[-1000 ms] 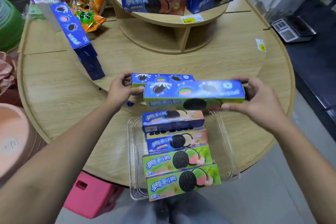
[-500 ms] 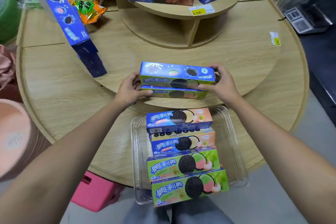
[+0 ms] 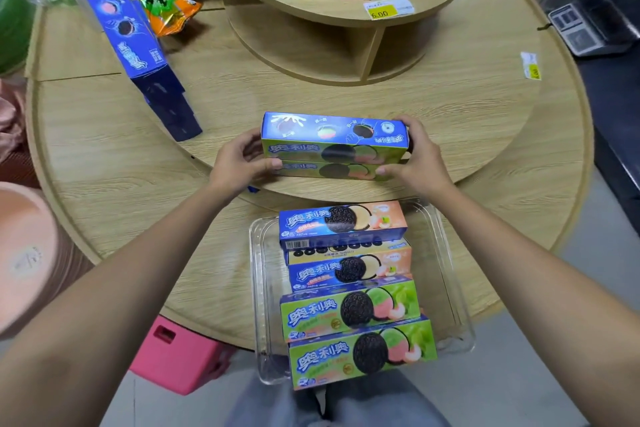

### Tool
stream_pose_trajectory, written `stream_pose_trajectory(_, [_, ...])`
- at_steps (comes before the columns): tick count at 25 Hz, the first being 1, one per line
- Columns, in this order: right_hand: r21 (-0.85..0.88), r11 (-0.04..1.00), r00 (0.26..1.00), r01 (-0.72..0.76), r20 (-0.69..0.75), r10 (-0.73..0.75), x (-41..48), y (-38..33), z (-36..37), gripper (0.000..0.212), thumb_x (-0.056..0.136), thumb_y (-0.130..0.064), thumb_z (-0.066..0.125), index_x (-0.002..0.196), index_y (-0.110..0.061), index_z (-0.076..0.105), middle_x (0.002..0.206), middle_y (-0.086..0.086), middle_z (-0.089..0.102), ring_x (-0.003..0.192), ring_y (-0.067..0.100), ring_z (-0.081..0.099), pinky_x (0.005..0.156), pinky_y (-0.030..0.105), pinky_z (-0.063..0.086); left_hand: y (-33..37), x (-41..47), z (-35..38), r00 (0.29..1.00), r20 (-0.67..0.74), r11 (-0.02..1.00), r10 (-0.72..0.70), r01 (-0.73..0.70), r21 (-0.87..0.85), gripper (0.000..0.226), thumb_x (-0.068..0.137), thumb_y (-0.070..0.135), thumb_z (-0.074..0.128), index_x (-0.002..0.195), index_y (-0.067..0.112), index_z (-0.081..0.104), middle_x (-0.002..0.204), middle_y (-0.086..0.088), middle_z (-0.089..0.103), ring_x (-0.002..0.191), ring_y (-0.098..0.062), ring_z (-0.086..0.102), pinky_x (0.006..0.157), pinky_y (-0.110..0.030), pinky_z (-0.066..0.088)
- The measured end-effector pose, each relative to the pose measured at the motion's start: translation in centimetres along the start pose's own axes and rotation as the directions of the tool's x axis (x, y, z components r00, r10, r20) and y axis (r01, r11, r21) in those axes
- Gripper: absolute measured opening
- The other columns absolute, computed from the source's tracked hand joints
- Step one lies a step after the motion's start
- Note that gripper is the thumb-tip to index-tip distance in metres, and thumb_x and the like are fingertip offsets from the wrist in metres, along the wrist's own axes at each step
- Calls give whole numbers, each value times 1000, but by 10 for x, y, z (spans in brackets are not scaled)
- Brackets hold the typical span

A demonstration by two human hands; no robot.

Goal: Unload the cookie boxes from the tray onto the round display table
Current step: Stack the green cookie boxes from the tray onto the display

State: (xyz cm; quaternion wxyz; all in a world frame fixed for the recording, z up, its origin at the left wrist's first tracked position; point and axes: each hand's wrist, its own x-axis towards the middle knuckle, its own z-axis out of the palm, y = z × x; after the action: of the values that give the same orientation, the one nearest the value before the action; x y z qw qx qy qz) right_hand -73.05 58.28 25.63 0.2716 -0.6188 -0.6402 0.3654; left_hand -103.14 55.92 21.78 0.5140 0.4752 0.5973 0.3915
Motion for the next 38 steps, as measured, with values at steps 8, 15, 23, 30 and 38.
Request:
stream_pose_trajectory(8, [-62, 998, 997, -34, 69, 38, 3, -3, 1, 97, 59, 0, 82, 138, -20, 30, 115, -7, 52, 106, 15, 53, 76, 14, 39, 2, -12, 8, 999, -36, 1000, 6, -5, 26, 63, 72, -8, 69, 131, 1, 46, 123, -12, 59, 102, -2, 60, 90, -13, 46])
stream_pose_trajectory(15, [264, 872, 910, -413, 158, 383, -75, 16, -9, 46, 78, 3, 67, 119, -9, 53, 125, 19, 57, 88, 13, 58, 73, 20, 49, -14, -110, 30, 909, -275, 946, -313, 274, -173, 42, 82, -4, 58, 123, 6, 52, 127, -18, 57, 88, -7, 56, 76, -18, 47])
stream_pose_trajectory(23, [43, 752, 728, -658, 293, 620, -219, 29, -4, 95, 62, -19, 85, 139, -10, 32, 121, 0, 50, 98, 14, 53, 83, 27, 39, -41, -215, 85, 832, -7, 832, -554, 554, 5, 87, 68, 27, 79, 140, 12, 31, 129, -1, 52, 113, -16, 52, 97, -32, 42])
stream_pose_trajectory(30, [-398, 769, 746, -499, 254, 616, -233, 40, 16, 87, 43, -46, 84, 117, -21, 46, 103, -1, 70, 91, 22, 66, 77, 33, 52, -42, -205, 101, 838, -108, 819, -535, 546, 174, 93, 64, 36, 81, 139, 11, 33, 123, -7, 62, 109, -25, 60, 95, -35, 47])
stream_pose_trajectory(38, [-236, 816, 818, -528, 119, 563, -246, 39, 14, 81, 41, -25, 92, 110, -17, 50, 93, -4, 65, 89, 23, 63, 71, 31, 47, -40, -214, 88, 849, -96, 854, -519, 511, -101, 58, 61, 6, 84, 111, 3, 54, 89, -4, 69, 63, -5, 68, 58, -18, 53])
